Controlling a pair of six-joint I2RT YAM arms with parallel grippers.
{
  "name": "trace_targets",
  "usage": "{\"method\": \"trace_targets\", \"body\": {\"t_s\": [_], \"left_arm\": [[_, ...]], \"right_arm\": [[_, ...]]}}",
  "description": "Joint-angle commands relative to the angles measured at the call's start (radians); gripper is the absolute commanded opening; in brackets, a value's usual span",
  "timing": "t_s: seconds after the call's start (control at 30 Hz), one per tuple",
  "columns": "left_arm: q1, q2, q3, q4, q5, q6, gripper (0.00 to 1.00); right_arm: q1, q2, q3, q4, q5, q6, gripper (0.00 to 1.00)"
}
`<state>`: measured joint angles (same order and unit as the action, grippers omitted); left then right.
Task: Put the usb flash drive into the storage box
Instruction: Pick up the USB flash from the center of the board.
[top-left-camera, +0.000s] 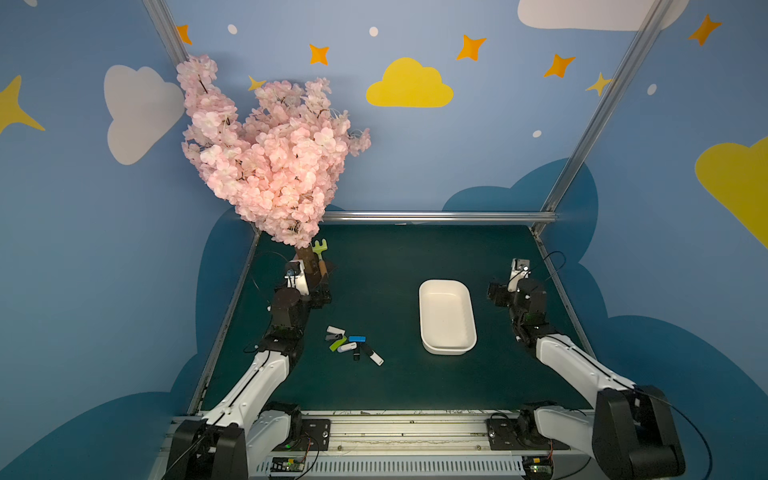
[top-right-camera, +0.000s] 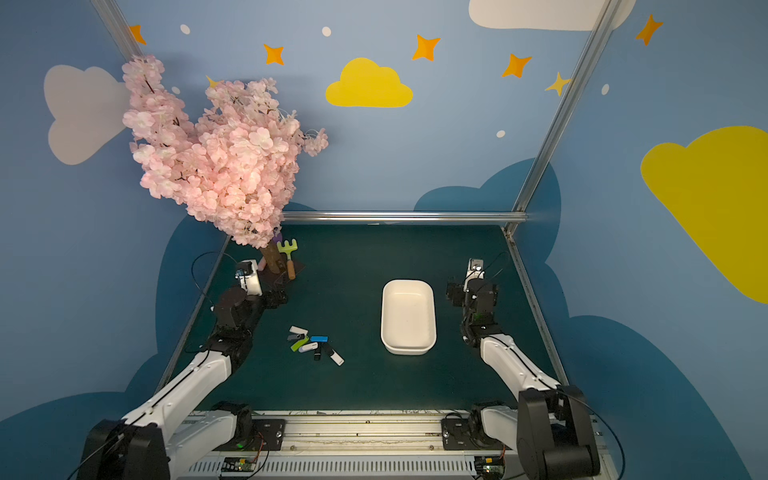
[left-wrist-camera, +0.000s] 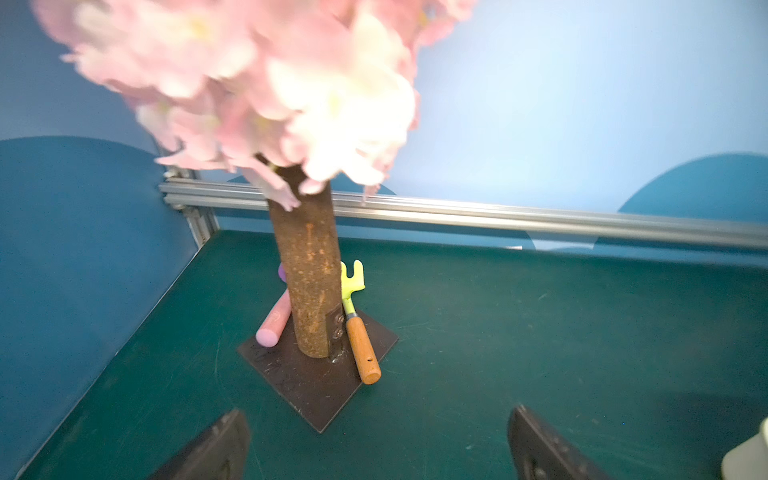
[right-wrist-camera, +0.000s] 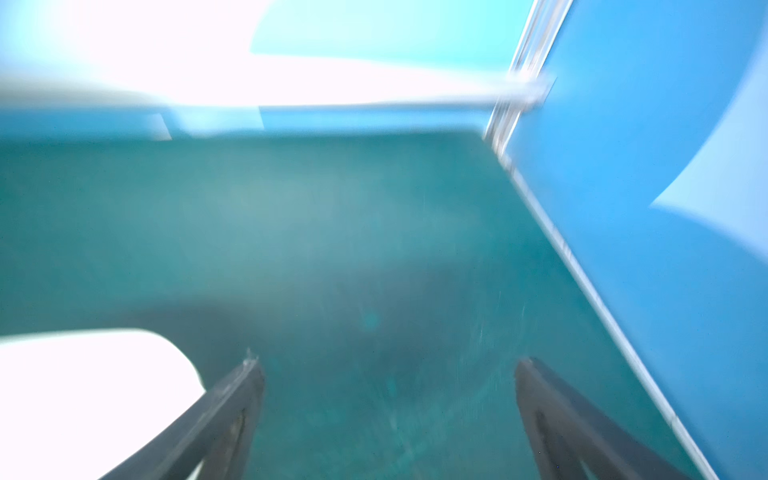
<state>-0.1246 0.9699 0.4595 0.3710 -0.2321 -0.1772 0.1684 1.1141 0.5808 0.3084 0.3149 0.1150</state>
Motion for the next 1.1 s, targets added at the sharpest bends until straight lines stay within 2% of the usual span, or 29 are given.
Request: {"method": "trace_targets", "body": {"t_s": [0.0, 0.03, 0.07, 0.1, 0.13, 0.2, 0.27, 0.4, 0.5, 0.63, 0.73, 0.9, 1.07], "left_arm": [[-0.002, -0.074, 0.022, -0.25, -0.016, -0.19, 1.0], [-0.002, -0.096, 0.022, -0.27, 0.016, -0.195, 1.0], [-0.003, -0.12, 0.022, -0.306, 0.022, -0.229, 1.0], [-0.003, -0.144, 0.021, -0.357, -0.019, -0.301, 1.0], [-0.004, -0.167, 0.019, -0.406, -0.066, -0.368, 1.0], [0.002, -0.22, -0.012, -0.456, -0.088, -0.442, 1.0], [0.0, -0.254, -0.041, -0.479, -0.02, -0.433, 0.96], [-0.001, -0.222, 0.039, -0.702, 0.121, -0.475, 0.83], [-0.003, -0.149, 0.119, -0.861, 0.177, -0.505, 0.73], [-0.049, -0.035, 0.19, -0.959, 0.193, -0.507, 0.67], [-0.092, 0.072, 0.239, -0.996, 0.153, -0.524, 0.66], [-0.138, 0.235, 0.287, -1.02, 0.172, -0.548, 0.63], [-0.235, 0.341, 0.333, -1.026, 0.177, -0.534, 0.58]], "right_arm": [[-0.021, -0.099, 0.055, -0.255, 0.009, 0.381, 0.98], [-0.037, -0.118, 0.056, -0.261, -0.074, 0.433, 0.98], [-0.054, -0.143, 0.067, -0.287, -0.241, 0.47, 0.98], [-0.058, -0.165, 0.082, -0.292, -0.411, 0.491, 0.98], [-0.051, -0.179, 0.086, -0.276, -0.555, 0.435, 0.98], [0.013, -0.202, 0.109, -0.29, -0.62, 0.438, 0.98], [0.077, -0.213, 0.164, -0.4, -0.583, 0.4, 0.98], [0.226, -0.198, 0.201, -0.52, -0.465, 0.314, 0.94], [0.328, -0.169, 0.172, -0.493, -0.401, 0.287, 0.89], [0.421, -0.105, 0.169, -0.474, -0.344, 0.268, 0.88], [0.457, -0.072, 0.154, -0.437, -0.293, 0.245, 0.88], [0.468, -0.045, 0.117, -0.39, -0.199, 0.229, 0.89], [0.472, -0.039, 0.105, -0.372, -0.183, 0.225, 0.89]]}}
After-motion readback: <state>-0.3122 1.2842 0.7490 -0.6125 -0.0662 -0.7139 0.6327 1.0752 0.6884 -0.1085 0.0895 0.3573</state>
